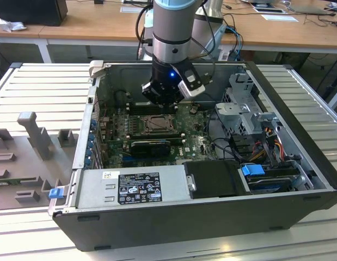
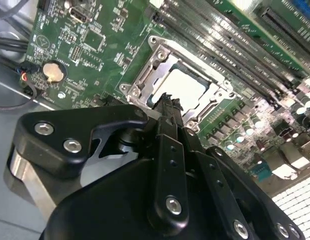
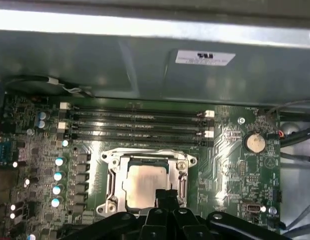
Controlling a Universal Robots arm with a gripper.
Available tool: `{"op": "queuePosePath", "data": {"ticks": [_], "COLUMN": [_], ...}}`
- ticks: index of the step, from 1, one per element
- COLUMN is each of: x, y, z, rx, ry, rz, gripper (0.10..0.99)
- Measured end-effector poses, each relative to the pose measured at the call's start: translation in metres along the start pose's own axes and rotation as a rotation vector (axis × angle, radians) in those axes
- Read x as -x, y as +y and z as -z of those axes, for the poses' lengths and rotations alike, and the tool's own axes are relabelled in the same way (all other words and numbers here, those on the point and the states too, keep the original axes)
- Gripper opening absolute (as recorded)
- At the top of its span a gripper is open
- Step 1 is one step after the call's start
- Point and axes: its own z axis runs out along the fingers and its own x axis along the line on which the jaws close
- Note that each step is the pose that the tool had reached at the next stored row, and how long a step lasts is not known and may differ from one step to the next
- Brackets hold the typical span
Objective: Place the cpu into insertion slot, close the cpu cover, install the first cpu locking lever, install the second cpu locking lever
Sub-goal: 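Install the second cpu locking lever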
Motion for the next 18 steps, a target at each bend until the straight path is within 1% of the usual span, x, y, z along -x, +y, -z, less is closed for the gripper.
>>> {"op": "queuePosePath", "data": {"ticks": [2, 4, 7, 8, 12, 14, 16, 18], "x": [-0.0004, -0.0006, -0.0007, -0.0006, -0.0007, -0.0016, -0.0026, -0.0048], "y": [-0.0065, -0.0103, -0.0112, -0.0110, -0.0127, -0.0177, -0.0262, -0.0314], "z": [0.0007, 0.0011, 0.0037, 0.0065, 0.0076, 0.0081, 0.0090, 0.0087], "rx": [0.000, 0.000, 0.000, 0.000, 0.001, 0.002, 0.003, 0.009], "ry": [0.0000, 0.0002, 0.0012, 0.0011, 0.0011, 0.0010, 0.0014, 0.0042], "rz": [0.000, 0.000, 0.000, 0.000, 0.000, 0.000, 0.000, -0.001], "gripper": [0.106, 0.106, 0.106, 0.106, 0.106, 0.106, 0.106, 0.106]}}
